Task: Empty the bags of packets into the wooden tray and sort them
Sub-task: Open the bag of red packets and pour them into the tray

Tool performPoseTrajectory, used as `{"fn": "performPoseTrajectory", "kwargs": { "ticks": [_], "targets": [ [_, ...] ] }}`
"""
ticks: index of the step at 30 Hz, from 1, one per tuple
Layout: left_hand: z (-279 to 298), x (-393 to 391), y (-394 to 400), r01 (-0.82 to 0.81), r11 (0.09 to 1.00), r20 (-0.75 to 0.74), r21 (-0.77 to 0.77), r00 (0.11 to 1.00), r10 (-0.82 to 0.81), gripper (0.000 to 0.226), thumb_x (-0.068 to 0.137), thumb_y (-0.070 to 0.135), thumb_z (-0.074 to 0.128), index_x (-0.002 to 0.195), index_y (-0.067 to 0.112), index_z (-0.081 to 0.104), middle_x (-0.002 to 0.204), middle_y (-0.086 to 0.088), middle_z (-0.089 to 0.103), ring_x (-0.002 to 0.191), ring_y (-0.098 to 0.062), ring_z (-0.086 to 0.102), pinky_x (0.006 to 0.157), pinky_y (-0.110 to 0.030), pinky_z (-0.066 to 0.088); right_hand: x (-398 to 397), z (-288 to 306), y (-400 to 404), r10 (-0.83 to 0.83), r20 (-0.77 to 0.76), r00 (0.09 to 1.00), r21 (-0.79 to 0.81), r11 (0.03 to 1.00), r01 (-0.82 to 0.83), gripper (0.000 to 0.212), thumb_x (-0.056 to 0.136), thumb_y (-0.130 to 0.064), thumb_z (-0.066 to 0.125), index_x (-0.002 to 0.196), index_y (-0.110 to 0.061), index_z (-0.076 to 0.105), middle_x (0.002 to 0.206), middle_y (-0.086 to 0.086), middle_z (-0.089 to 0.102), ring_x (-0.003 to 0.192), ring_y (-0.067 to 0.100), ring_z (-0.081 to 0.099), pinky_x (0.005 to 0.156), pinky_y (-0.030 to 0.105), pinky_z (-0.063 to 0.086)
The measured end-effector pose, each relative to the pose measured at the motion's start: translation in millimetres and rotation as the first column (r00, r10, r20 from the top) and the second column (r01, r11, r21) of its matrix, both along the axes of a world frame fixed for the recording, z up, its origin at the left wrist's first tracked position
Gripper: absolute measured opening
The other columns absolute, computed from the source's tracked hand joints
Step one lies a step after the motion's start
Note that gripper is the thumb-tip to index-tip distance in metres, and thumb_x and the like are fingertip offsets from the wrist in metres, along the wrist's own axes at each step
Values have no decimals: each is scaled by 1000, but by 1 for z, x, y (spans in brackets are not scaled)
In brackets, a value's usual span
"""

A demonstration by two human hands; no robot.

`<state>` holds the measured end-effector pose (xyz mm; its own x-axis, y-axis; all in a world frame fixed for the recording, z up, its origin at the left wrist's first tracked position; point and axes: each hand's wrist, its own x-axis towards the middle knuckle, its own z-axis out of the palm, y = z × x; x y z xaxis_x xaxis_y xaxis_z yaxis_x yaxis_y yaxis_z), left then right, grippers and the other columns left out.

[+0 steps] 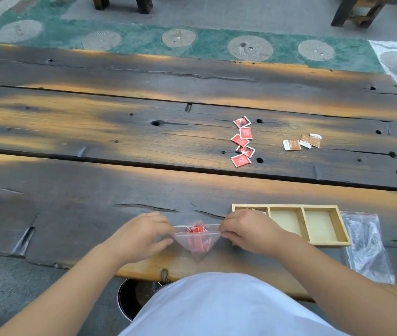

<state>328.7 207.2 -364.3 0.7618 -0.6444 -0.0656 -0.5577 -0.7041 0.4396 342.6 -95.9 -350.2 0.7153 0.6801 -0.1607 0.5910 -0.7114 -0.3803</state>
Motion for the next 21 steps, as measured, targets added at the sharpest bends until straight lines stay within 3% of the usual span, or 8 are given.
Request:
{"fn": "performPoseTrajectory", "kwargs": {
  "ticks": [4, 7, 9, 12, 14, 16, 18, 21],
  "targets": [
    [1, -10, -12, -196, 926, -38, -323, 980, 194, 6, 83, 26, 67, 82, 27, 73, 79, 14, 69, 76, -2, 62, 71, -22, 49, -13, 3, 4, -61, 37, 997, 189, 981, 53, 13, 87, -19, 60, 86, -17, 74, 85, -2, 72, 79, 20, 67, 68, 33, 56],
    [1, -15, -25, -520, 708, -281, -477, 854, 438, 30, 73, 25, 75, 89, 46, 60, 89, 15, 69, 82, -5, 63, 73, -23, 47, -23, 15, 3, -124, 85, 989, 338, 937, 88, 19, 89, -23, 57, 85, -16, 75, 82, -4, 74, 76, 15, 68, 67, 28, 56],
    [0, -18, -36, -645, 576, -513, -503, 759, 401, 56, 64, 35, 75, 109, 53, 46, 107, 15, 68, 99, -9, 62, 83, -28, 46, -30, 22, 1, -166, 114, 980, 417, 903, 104, 20, 89, -23, 57, 85, -15, 74, 79, -3, 74, 73, 17, 68, 64, 31, 56],
    [-3, -27, -70, -623, 674, -664, -397, 701, 258, 105, 50, 39, 82, 133, 50, 18, 137, 18, 50, 128, -2, 47, 102, -29, 39, -38, 36, -4, -236, 152, 960, 473, 870, 139, 16, 87, -21, 59, 81, -14, 72, 71, 0, 71, 66, 21, 66, 58, 36, 55],
    [-6, -31, -104, -636, 669, -775, -384, 616, 140, 126, 44, 43, 92, 140, 42, 11, 140, 17, 48, 130, 1, 45, 104, -24, 39, -42, 45, -9, -298, 169, 939, 511, 842, 175, 14, 85, -20, 61, 80, -15, 73, 66, 1, 69, 61, 21, 63, 56, 33, 53],
    [-9, -31, -140, -679, 608, -843, -412, 538, 29, 112, 55, 20, 94, 141, 30, 23, 133, 9, 57, 122, -6, 56, 93, -23, 48, -45, 54, -16, -399, 123, 909, 586, 768, 258, 13, 82, -20, 63, 81, -15, 75, 67, -1, 70, 61, 14, 61, 59, 24, 51],
    [-12, -28, -174, -665, 605, -813, -438, 580, 50, 70, 73, -6, 79, 132, 12, 44, 116, 4, 67, 109, -9, 62, 82, -20, 50, -48, 61, -31, -516, 13, 857, 672, 639, 375, 15, 79, -20, 64, 84, -16, 77, 72, -6, 73, 64, 4, 60, 63, 12, 46],
    [-6, -24, -215, -663, 621, -806, -419, 587, 82, 39, 85, -9, 64, 119, 7, 54, 96, 5, 71, 87, -8, 66, 72, -26, 53, -52, 59, -64, -608, -276, 745, 648, 454, 611, 35, 78, -24, 69, 113, -26, 70, 102, -15, 72, 93, -3, 64, 84, 13, 47]
  ]
}}
